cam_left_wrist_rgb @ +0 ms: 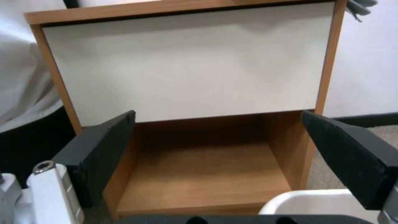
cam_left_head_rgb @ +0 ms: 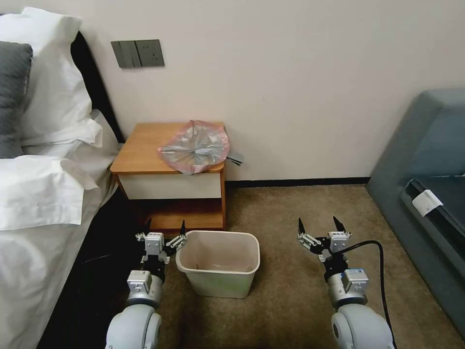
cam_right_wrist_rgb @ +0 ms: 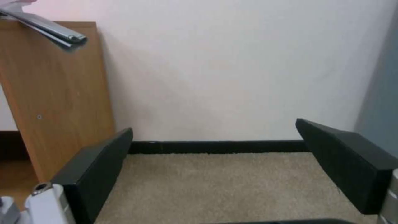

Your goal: Pick up the garbage bag from the table and place it over the trash can.

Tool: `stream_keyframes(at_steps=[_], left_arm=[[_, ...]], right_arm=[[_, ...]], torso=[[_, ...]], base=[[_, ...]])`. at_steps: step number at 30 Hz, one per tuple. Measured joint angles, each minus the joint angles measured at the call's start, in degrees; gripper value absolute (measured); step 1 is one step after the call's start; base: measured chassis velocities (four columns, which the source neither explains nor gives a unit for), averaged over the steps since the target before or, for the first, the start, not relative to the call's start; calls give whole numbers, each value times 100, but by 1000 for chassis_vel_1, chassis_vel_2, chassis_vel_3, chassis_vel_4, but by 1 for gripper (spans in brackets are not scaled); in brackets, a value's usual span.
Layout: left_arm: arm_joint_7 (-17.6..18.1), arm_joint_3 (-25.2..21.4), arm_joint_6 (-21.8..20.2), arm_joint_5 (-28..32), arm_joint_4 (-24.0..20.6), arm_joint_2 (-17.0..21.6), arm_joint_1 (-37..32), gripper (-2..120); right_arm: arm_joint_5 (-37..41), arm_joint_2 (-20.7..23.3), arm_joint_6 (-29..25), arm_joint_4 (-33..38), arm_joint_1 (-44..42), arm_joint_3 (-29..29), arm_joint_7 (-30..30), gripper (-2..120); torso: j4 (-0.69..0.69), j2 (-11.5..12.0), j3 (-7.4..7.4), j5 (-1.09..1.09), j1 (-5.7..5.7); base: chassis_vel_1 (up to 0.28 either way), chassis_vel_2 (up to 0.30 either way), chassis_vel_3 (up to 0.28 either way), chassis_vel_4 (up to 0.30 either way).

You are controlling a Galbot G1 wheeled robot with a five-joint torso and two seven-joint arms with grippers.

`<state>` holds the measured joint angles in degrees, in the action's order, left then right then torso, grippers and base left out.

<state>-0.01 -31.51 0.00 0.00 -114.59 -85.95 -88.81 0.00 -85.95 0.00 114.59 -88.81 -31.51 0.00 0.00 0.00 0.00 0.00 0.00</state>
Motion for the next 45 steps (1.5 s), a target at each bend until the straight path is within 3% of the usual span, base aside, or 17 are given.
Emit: stream_keyframes(at_steps=[29,33,34,36,45], left_arm=[[0,0,0,0,0,1,0,99],[11,5,32,139,-11,72,1,99],[17,6,50,194,-18,101,1,99],[90,31,249,787,-105,403,21,97],[223,80,650,1998,-273,1033,57,98]], right_arm=[[1,4,-1,0,0,0,0,100],[65,215,-205,83,-41,-62,6,100],[97,323,-307,132,-62,-103,13,100],[300,974,-908,448,-190,-340,71,100],[412,1034,-876,695,-397,-223,2,100]], torso=[[0,0,0,0,0],[1,0,0,-3,0],[0,0,0,-4,0],[0,0,0,4,0],[0,0,0,-1,0]], base=[[0,0,0,0],[0,0,0,0],[0,0,0,0],[0,0,0,0],[0,0,0,0]])
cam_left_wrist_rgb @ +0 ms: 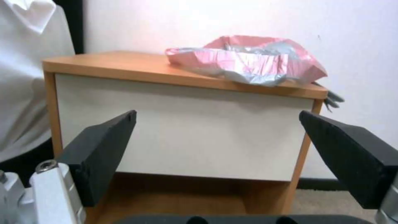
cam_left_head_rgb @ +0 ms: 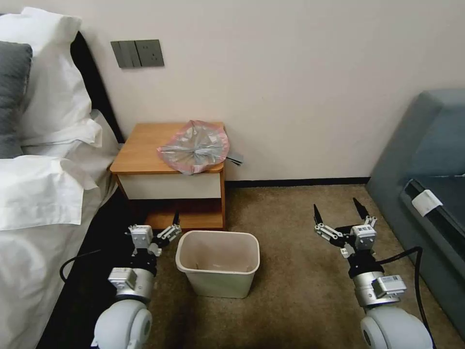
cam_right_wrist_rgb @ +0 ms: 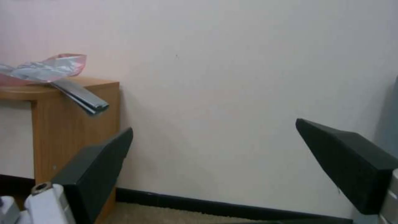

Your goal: Pick up the garbage bag from the table and place it over the trash can.

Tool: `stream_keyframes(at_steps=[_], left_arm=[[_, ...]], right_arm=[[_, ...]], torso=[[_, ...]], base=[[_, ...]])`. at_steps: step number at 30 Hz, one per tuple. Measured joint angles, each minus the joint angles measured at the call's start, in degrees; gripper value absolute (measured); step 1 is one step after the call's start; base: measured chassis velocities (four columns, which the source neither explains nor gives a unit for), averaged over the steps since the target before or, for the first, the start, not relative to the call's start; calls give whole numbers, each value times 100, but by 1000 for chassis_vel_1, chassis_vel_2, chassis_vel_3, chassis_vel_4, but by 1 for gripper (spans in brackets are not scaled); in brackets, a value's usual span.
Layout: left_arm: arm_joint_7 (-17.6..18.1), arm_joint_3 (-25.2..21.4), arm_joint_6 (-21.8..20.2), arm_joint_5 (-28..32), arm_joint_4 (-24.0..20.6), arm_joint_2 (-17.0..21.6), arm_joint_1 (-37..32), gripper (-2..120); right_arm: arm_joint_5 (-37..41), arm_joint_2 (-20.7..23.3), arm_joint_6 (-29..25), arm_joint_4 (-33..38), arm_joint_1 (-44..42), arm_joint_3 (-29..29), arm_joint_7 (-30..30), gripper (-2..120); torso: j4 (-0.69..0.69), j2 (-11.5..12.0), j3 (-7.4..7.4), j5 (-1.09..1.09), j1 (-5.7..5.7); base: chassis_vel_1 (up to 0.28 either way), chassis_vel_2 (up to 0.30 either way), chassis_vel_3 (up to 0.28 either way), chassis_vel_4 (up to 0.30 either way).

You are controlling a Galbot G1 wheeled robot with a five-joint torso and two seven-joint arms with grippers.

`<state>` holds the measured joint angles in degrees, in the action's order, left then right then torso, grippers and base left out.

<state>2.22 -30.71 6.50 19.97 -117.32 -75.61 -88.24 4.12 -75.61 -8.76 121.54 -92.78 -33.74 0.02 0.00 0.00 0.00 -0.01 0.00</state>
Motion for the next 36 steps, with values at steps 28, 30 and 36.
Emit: stream_keyframes(at_steps=[28,30,36], left_arm=[[-202,-24,511,-401,184,-421,-203,100],[-199,-30,513,-410,201,-447,-175,100],[-195,-136,495,-411,218,-488,-38,100]], right_arm=[[-2960,697,-896,-2947,3564,2196,-194,100],[-3106,667,-926,-3192,3768,2307,-218,100],[-3385,489,-1048,-4262,4722,2777,-179,100]], torso=[[1,0,1,1,0],[0,0,1,2,1],[0,0,1,2,0]], base=[[0,0,0,0],[0,0,0,0],[0,0,0,0]])
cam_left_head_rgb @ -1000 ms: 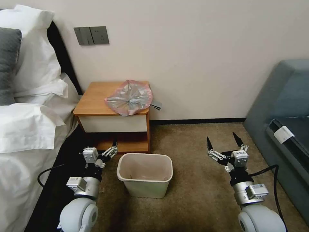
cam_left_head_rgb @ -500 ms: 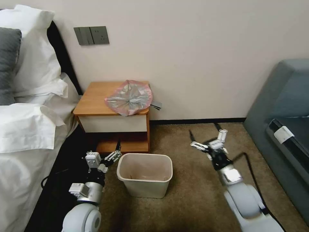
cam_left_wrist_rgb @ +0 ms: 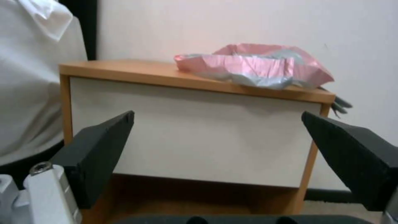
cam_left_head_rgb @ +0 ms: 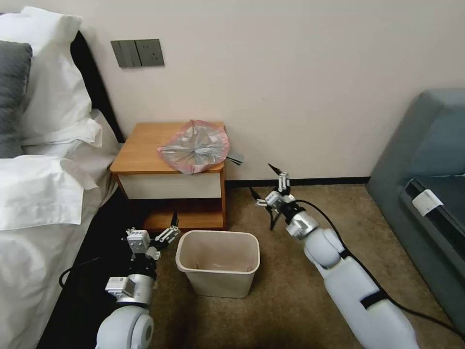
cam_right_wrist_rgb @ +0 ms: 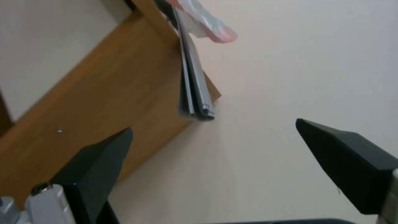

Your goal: Pick up the garbage bag from the table and place it over the trash can.

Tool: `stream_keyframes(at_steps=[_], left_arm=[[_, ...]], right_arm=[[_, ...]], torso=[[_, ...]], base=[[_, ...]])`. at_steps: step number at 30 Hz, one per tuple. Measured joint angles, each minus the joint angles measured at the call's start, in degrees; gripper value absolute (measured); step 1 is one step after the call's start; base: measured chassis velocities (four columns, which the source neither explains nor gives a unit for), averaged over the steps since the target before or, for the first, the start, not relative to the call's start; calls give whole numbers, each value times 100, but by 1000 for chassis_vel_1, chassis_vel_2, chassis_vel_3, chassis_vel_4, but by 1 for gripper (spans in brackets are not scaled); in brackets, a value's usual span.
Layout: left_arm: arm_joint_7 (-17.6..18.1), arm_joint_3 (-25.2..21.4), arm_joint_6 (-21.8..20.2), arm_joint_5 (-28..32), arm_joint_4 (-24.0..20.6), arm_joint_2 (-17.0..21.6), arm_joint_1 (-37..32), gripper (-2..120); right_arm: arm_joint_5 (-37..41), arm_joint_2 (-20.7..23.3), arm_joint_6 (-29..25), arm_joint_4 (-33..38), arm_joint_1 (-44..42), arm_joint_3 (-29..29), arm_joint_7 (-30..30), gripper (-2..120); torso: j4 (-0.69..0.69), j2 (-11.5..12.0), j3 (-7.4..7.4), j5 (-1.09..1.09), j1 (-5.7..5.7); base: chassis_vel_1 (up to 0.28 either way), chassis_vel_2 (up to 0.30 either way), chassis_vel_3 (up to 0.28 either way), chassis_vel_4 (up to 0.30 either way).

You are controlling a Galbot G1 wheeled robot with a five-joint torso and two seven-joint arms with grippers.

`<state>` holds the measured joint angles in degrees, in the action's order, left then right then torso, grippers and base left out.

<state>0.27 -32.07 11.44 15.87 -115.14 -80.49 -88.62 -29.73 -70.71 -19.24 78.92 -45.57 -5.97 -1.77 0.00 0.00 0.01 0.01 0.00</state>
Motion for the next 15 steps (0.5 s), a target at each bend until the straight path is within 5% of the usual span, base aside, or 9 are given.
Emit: stream_keyframes(at_steps=[15], left_arm=[[-7,-13,-16,-2,143,-88,146,100]], right_arm=[[-312,-483,-187,-1437,1264,617,176,100]], torso=[[0,0,0,0,0]], base=[[0,0,0,0]])
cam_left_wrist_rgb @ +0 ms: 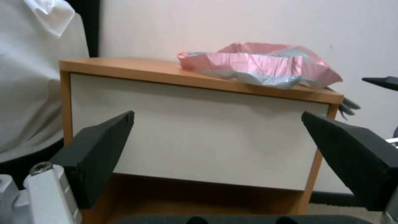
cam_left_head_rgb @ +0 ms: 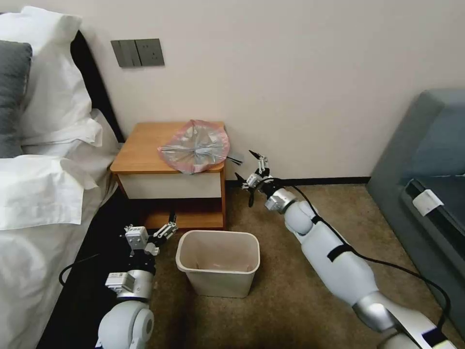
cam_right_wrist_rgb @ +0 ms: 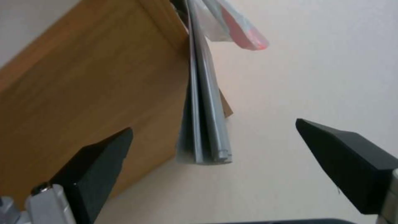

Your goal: Pick up the garbage bag from the table and place it over the trash can.

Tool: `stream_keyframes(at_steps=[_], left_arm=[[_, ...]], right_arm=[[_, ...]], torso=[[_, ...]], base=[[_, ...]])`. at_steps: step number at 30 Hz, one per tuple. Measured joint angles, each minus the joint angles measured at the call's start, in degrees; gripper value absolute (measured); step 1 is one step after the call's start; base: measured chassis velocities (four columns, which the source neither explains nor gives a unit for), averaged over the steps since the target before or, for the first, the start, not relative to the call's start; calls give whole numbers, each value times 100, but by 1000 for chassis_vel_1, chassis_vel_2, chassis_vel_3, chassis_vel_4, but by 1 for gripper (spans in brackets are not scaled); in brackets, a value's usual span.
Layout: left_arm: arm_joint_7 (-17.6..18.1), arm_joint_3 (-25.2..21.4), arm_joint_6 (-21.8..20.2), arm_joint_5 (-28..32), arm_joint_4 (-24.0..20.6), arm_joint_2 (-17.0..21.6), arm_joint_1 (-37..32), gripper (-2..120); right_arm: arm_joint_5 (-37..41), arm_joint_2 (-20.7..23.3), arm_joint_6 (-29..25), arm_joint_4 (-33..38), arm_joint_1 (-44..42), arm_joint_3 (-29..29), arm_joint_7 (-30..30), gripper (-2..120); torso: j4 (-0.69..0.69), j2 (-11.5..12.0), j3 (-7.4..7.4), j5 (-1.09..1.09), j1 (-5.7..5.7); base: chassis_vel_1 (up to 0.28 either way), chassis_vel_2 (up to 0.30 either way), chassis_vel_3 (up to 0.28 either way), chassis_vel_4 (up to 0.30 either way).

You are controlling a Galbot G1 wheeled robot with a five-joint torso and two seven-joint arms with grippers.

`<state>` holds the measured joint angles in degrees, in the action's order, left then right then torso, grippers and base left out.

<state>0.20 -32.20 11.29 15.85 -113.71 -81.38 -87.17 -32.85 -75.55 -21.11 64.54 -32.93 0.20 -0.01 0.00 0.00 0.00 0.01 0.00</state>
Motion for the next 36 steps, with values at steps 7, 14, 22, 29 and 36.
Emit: stream_keyframes(at_steps=[7,14,22,29,36], left_arm=[[79,-1,-2,-3,115,37,10,100],[154,6,0,-25,158,-4,5,100],[159,12,3,-27,165,-17,14,100],[160,26,32,-51,196,-40,5,100],[160,14,39,-51,198,-23,-18,100]], right_arm=[[-60,-135,-55,-301,186,139,71,93],[-92,-151,-44,-395,350,242,64,65],[-71,-125,-37,-422,367,321,44,35],[-58,-137,-48,-479,374,326,7,12],[-2,-144,-49,-403,375,333,-8,0]], torso=[[0,0,0,-1,0],[0,0,-1,0,0],[0,0,0,-1,0],[0,0,0,-1,0],[0,0,0,-1,0]], base=[[0,0,0,0],[0,0,0,0],[0,0,0,0],[0,0,0,0],[0,0,0,0]])
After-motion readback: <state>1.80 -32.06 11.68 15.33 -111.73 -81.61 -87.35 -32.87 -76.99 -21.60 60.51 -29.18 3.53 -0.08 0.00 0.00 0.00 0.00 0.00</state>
